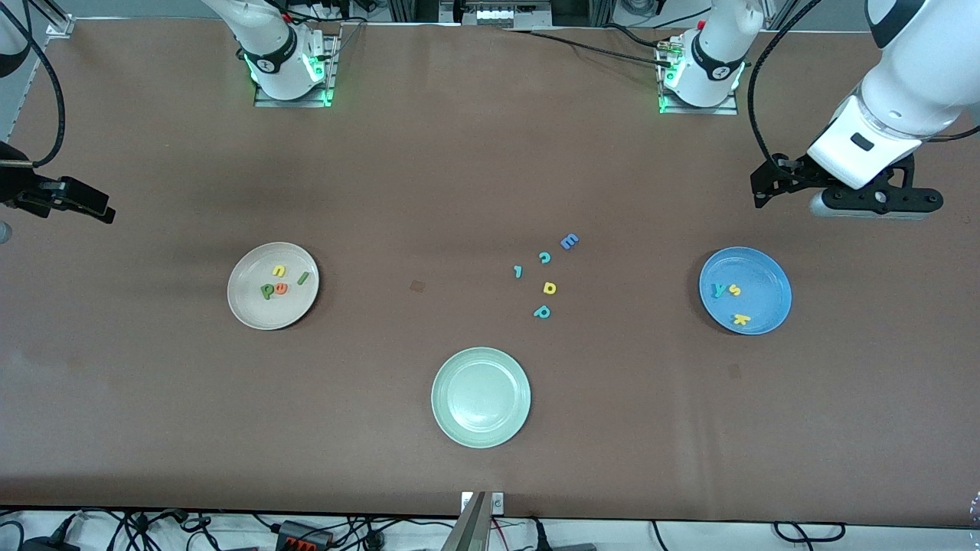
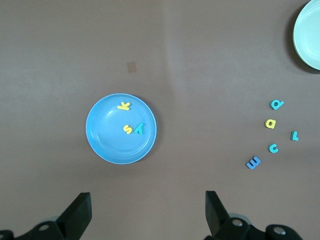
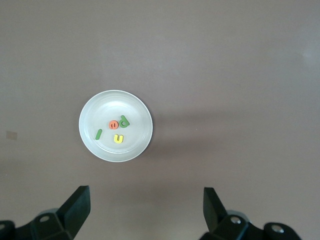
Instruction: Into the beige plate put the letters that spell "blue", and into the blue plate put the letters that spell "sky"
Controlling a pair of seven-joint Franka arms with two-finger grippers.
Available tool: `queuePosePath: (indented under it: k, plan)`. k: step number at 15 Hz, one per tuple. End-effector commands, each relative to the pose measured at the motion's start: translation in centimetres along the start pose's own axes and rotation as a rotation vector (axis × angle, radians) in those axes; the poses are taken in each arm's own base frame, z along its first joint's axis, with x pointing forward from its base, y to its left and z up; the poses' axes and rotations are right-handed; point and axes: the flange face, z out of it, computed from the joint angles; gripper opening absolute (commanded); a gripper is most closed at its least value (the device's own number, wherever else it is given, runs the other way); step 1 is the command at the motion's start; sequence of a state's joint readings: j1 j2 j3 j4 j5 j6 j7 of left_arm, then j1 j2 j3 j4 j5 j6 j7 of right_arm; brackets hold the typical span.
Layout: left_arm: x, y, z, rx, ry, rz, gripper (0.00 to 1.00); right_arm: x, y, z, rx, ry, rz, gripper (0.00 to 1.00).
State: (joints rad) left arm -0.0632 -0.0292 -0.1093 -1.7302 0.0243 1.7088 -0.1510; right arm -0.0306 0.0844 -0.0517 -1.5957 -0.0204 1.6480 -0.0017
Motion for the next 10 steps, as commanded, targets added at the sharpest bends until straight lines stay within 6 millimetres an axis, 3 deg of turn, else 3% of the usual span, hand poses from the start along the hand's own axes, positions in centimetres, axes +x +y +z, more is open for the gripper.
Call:
queuePosePath:
  k: [1, 10]
  plan:
    - [0.32, 0.22, -0.33, -0.009, -0.006, -0.006, 1.00, -0.46, -0.06, -0.04, -0.014, 0.005, 0.010, 1.00]
    - [0.33, 0.22, -0.40, -0.010, -0.005, -0.006, 1.00, -0.39, -0.13, -0.10, -0.015, 0.011, 0.008, 1.00]
